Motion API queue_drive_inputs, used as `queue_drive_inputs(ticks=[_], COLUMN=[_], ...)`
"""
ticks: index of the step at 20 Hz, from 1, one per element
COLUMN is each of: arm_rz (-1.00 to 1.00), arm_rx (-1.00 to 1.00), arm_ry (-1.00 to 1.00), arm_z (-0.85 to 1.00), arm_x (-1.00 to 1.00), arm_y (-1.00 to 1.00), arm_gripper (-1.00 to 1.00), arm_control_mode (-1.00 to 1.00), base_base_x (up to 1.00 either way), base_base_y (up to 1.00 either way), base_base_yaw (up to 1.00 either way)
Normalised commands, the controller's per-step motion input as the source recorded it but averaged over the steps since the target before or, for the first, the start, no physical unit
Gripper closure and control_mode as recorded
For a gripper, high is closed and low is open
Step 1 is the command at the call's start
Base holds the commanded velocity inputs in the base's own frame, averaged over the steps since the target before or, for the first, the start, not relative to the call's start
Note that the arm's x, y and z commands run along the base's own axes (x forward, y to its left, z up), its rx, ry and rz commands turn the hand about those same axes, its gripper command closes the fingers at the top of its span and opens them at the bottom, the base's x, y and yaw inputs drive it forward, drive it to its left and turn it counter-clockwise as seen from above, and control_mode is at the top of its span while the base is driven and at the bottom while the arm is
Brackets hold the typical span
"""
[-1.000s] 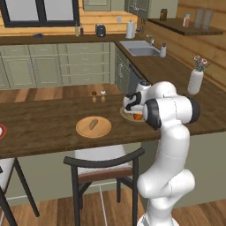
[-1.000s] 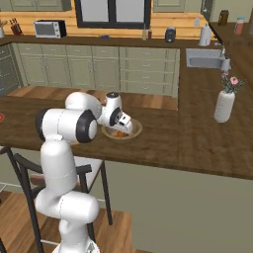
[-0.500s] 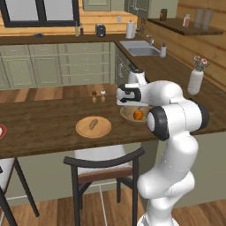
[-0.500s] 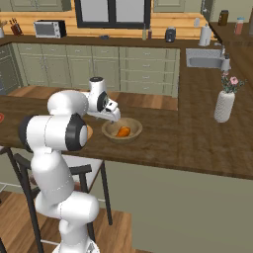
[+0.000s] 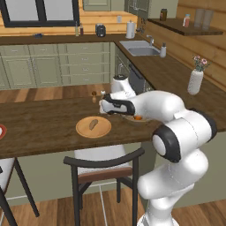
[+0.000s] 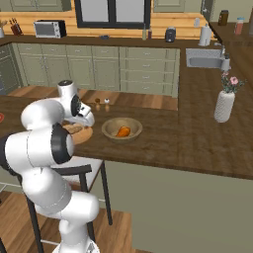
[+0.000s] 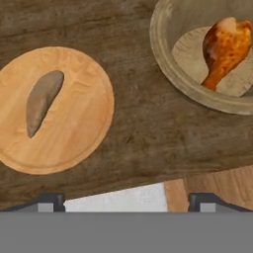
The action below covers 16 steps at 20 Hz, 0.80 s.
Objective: Pick the chicken drumstick and sweet potato from their plates and place them in the bowl. Then put the bowl in the fridge.
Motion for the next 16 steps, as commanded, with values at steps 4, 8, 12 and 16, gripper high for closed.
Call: queue_drive_inputs(ticks=[4, 8, 12, 16], arm_rz=[-0.01, -0.02, 0.00, 0.00], arm_rx=[0.00, 0.00, 0.02, 0.00], arm_ry=[0.00, 0.02, 0.08, 0.14], arm_z=[-0.02, -0.14, -0.24, -0.37], arm_x=[0.65, 0.87, 0.79, 0.36], arm_y=[0.84, 0.39, 0.14, 0.07], arm_gripper=[-1.00, -1.00, -1.00, -1.00], arm_control_mode=[-1.00, -1.00, -1.00, -1.00], base_base_x=[0.00, 0.00, 0.00, 0.00], base_base_y=[0.00, 0.00, 0.00, 0.00], base_base_yaw=[0.00, 0.00, 0.00, 0.00])
